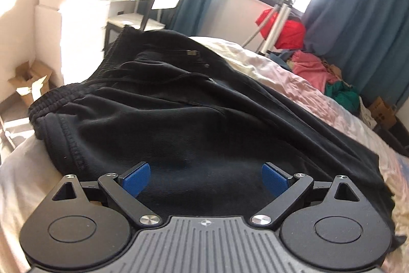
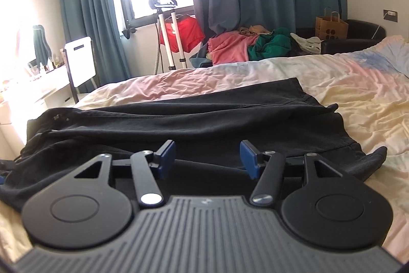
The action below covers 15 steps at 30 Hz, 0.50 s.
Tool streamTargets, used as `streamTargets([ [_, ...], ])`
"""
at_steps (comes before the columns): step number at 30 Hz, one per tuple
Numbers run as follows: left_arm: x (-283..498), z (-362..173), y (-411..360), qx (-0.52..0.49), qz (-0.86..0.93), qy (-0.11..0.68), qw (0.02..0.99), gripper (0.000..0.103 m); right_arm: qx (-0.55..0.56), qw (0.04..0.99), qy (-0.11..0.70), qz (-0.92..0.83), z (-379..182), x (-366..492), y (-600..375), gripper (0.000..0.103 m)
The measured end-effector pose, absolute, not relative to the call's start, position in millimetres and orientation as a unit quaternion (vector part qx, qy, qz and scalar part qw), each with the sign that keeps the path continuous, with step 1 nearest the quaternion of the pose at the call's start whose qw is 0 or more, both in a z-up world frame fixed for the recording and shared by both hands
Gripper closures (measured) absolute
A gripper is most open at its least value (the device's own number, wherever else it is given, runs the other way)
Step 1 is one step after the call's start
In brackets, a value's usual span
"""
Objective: Fold clothes
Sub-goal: 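Grasp the ribbed waistband with the left gripper while the right gripper holds the leg hems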
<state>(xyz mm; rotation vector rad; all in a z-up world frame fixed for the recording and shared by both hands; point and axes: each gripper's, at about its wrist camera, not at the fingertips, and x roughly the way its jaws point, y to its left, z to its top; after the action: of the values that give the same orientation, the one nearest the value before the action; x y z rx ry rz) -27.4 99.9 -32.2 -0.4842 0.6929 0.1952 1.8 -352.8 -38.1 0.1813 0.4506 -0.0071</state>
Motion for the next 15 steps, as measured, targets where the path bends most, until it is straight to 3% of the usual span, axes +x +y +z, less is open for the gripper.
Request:
streamTargets([
  [9,-65,-50,206,-0.442,0.222,0.332,0.803,0.006,0.125,0.963,0.238,-0.009,-41,7,-364,0.045],
  [15,-68,-84,227,-0.497,0.258,0.345,0.754,0.006,0.125,0.962,0.242,-0.010,-41,8,-366,0.045],
])
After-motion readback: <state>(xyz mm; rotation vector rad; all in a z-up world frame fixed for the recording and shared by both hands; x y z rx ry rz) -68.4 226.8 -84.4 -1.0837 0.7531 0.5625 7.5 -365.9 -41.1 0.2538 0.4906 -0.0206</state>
